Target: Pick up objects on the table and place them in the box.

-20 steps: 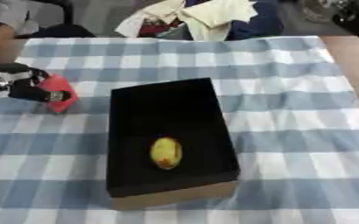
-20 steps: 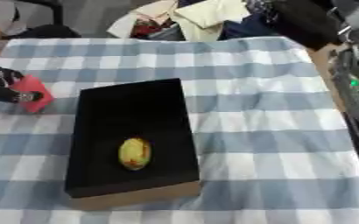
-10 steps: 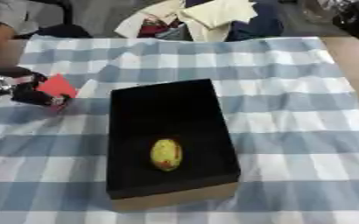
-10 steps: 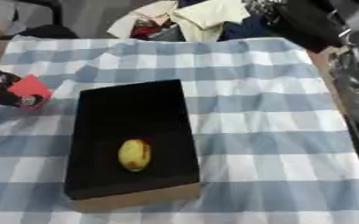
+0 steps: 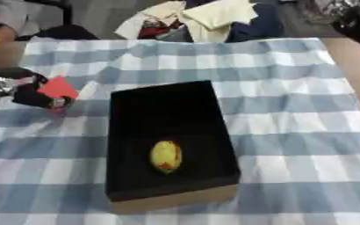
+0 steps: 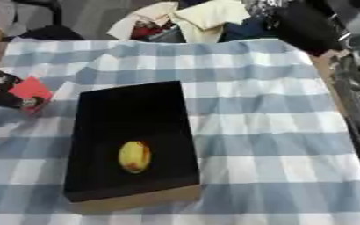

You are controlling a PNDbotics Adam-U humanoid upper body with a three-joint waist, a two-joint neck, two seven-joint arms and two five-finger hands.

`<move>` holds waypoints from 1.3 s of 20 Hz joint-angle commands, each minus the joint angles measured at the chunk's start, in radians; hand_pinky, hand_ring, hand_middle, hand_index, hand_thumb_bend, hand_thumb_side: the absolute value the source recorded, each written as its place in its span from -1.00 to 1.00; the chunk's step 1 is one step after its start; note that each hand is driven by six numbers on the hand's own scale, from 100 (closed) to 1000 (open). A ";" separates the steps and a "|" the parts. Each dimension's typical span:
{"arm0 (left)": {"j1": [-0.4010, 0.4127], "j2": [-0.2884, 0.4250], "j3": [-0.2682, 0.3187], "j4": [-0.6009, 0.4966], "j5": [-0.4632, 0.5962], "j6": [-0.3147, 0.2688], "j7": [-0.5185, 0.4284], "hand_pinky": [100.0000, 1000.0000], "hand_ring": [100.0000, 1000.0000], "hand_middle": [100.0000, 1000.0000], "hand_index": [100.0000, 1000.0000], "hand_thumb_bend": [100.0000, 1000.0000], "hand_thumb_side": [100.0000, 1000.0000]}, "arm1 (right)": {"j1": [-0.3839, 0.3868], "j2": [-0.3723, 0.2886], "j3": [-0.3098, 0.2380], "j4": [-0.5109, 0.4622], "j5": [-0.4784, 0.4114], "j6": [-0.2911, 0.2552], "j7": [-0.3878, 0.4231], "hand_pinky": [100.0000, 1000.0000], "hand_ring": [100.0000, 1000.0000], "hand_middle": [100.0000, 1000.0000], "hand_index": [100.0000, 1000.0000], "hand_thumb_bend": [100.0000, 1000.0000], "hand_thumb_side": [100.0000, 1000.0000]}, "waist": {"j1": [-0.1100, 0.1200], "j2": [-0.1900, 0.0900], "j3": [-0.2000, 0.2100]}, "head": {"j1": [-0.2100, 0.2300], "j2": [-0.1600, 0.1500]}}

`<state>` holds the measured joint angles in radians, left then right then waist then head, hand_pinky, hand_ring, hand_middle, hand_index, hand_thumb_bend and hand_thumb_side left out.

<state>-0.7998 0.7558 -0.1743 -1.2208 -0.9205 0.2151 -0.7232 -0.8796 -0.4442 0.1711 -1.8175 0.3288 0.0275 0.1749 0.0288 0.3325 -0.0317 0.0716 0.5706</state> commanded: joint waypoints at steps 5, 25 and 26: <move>-0.015 0.021 0.006 -0.017 -0.052 0.000 0.034 0.27 0.36 -0.18 0.47 -1.00 -0.38 | -0.009 -0.006 -0.018 -0.016 0.002 -0.001 0.002 0.67 0.59 0.38 0.56 -1.00 0.66 | 0.002 -0.019 -0.001 | 0.003 -0.009; -0.038 0.060 0.009 -0.179 -0.014 0.031 0.044 0.04 0.06 -0.44 0.24 -1.00 -0.68 | 0.003 0.000 -0.024 -0.019 0.006 0.000 -0.001 0.68 0.59 0.38 0.55 -1.00 0.65 | 0.005 -0.032 0.006 | -0.007 -0.001; -0.042 0.061 0.010 -0.191 -0.013 0.029 0.042 0.04 0.06 -0.45 0.24 -1.00 -0.67 | 0.004 0.000 -0.025 -0.019 0.007 0.000 -0.002 0.68 0.59 0.38 0.55 -1.00 0.64 | 0.005 -0.033 0.008 | -0.008 0.001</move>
<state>-0.8207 0.7753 -0.1748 -1.3848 -0.9323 0.2449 -0.6777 -0.8625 -0.4365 0.1601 -1.8175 0.3317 0.0272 0.1750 0.0322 0.3256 -0.0255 0.0671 0.5707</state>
